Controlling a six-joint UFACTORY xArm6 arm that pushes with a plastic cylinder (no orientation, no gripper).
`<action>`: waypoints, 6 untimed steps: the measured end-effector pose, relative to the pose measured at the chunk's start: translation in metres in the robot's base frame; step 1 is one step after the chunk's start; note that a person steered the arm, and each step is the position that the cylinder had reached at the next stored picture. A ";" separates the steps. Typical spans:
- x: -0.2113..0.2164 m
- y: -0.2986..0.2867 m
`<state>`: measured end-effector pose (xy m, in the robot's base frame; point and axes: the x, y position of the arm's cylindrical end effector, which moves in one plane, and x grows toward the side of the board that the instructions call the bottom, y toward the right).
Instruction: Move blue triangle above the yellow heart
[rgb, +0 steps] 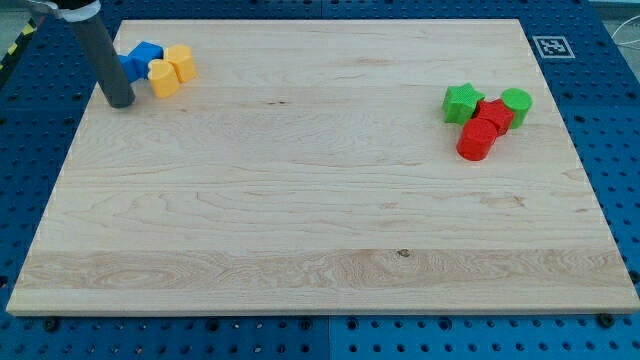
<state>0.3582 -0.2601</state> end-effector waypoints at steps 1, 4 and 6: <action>0.000 -0.012; -0.005 -0.045; -0.036 -0.034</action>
<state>0.3222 -0.2944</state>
